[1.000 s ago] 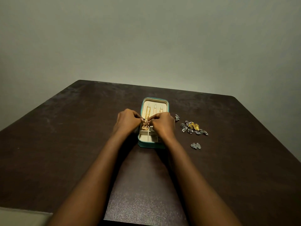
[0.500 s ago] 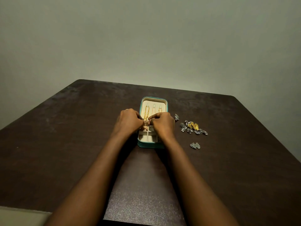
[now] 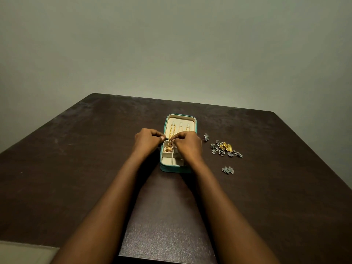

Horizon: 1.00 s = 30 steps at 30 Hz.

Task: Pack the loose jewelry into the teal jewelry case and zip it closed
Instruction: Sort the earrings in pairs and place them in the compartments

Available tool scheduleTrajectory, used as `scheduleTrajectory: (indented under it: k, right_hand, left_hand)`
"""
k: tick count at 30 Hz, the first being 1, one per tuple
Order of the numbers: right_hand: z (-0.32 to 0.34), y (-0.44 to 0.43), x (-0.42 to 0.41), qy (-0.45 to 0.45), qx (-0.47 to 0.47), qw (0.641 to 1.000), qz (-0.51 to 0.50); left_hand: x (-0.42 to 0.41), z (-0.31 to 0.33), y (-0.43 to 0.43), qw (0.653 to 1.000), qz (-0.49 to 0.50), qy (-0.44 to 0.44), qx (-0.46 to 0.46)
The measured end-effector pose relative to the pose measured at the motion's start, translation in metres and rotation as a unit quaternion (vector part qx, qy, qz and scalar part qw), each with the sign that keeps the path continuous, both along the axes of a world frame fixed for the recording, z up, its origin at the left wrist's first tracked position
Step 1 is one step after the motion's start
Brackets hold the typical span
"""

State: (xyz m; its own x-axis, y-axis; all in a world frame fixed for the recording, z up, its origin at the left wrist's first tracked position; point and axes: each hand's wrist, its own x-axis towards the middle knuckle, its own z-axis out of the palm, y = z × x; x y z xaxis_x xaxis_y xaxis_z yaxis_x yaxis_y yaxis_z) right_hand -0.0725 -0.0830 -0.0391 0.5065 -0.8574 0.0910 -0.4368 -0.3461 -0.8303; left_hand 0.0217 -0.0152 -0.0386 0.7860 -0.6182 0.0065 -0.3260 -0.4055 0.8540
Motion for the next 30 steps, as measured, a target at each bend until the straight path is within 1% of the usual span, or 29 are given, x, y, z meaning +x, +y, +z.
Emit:
scheduleTrajectory:
  k: [5,10,16,19,22,26,30]
  right_hand:
    - [0.007,-0.003,0.000,-0.016,0.044,0.999,0.007]
    - [0.006,0.004,0.004,0.046,-0.016,0.999,0.004]
    - [0.006,0.013,0.005,0.102,-0.078,0.991,-0.022]
    - [0.006,0.015,0.003,0.123,-0.103,0.987,-0.009]
    - [0.005,0.014,0.003,0.132,-0.103,0.986,0.001]
    - [0.006,0.008,0.002,0.064,-0.053,0.996,-0.026]
    - [0.005,0.002,0.000,0.035,-0.029,0.998,-0.043]
  left_hand:
    - [0.000,0.001,0.001,0.999,-0.021,0.045,0.009]
    - [0.005,0.004,0.002,0.995,-0.034,0.087,0.020]
    - [0.008,0.003,0.001,0.992,-0.022,0.126,-0.010]
    - [0.008,0.002,0.002,0.994,-0.038,0.102,-0.004]
    - [0.005,0.001,0.002,0.997,-0.030,0.070,0.005]
    - [-0.001,0.001,0.002,1.000,0.001,-0.013,0.028]
    - [-0.006,-0.001,0.001,0.997,0.005,-0.060,0.046]
